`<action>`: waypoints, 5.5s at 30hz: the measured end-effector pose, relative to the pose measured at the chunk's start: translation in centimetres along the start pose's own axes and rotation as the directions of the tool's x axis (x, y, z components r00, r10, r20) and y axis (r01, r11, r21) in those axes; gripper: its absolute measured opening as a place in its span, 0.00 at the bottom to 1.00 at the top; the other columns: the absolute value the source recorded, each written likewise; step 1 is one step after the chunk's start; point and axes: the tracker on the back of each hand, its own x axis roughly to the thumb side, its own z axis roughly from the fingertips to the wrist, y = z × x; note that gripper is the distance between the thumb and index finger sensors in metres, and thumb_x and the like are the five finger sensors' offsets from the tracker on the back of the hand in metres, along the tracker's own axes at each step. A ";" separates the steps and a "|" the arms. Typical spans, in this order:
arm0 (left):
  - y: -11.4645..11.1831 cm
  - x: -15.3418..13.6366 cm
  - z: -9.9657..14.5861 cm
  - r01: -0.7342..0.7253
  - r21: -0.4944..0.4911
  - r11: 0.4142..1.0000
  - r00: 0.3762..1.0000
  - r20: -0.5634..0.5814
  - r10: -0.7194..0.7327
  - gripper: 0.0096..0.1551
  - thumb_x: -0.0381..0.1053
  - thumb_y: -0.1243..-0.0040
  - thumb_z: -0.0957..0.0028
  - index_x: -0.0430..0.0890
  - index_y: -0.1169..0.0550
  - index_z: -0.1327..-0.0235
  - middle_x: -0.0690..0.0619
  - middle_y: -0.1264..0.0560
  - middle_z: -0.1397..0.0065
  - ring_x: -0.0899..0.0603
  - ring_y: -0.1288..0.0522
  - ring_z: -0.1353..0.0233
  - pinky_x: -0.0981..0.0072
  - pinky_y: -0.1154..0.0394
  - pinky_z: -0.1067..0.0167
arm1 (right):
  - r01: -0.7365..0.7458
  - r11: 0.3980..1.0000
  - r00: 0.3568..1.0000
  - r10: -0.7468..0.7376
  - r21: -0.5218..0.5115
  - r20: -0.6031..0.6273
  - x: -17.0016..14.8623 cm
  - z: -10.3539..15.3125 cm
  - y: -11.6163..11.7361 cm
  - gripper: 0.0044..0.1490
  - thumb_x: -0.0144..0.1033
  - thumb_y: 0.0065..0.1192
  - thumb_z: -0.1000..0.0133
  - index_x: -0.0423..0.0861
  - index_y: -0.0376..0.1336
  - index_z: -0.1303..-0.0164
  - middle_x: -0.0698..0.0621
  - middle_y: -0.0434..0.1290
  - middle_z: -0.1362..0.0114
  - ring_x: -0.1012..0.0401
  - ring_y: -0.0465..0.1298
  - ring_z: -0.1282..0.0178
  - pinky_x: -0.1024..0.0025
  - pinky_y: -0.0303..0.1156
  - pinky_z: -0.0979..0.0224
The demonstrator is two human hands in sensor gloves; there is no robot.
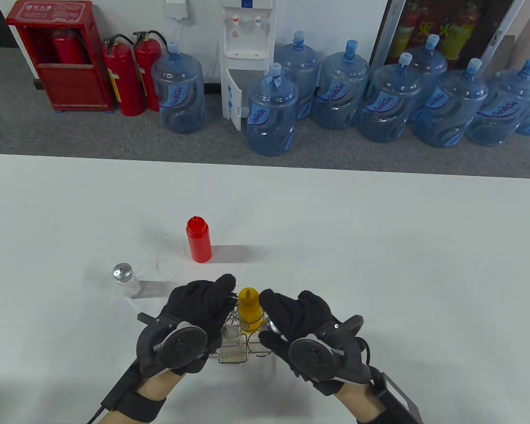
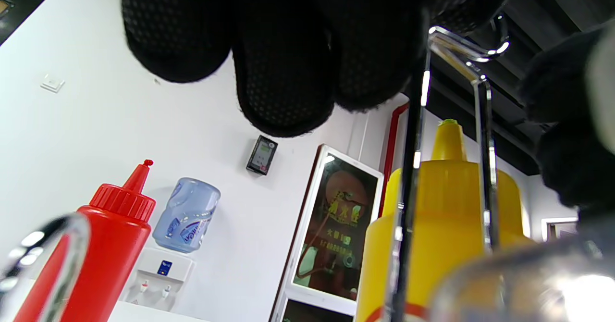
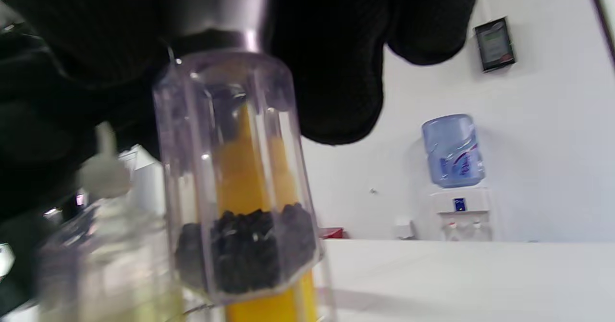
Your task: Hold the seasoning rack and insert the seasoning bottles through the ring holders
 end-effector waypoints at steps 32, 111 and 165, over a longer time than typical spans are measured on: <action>0.1 2.9 0.7 -0.001 0.012 1.000 0.998 0.063 0.000 0.24 0.63 0.35 0.57 0.53 0.19 0.52 0.70 0.12 0.64 0.54 0.09 0.49 0.54 0.17 0.50 | 0.054 0.981 0.995 -0.069 -0.188 -0.076 -0.5 -0.5 1.5 0.46 0.63 0.64 0.58 0.61 0.59 0.27 0.54 0.45 0.15 0.49 0.51 0.15 0.39 0.39 0.18; -5.3 3.1 4.5 0.183 -0.361 0.915 0.977 0.174 -0.127 0.50 0.75 0.53 0.56 0.60 0.57 0.27 0.61 0.38 0.25 0.41 0.37 0.18 0.41 0.42 0.23 | 0.465 0.857 0.832 -0.509 -0.219 -0.223 -6.9 2.6 2.4 0.28 0.56 0.59 0.54 0.64 0.74 0.45 0.58 0.62 0.21 0.52 0.61 0.19 0.40 0.44 0.18; -1.9 1.0 -6.5 -0.518 -0.429 0.739 0.852 -0.189 0.488 0.45 0.74 0.56 0.54 0.60 0.52 0.28 0.67 0.39 0.25 0.49 0.29 0.20 0.48 0.36 0.22 | 0.487 0.848 0.830 -0.524 -0.209 -0.190 -6.5 2.7 2.4 0.28 0.56 0.58 0.54 0.65 0.73 0.45 0.60 0.63 0.22 0.54 0.62 0.19 0.41 0.45 0.18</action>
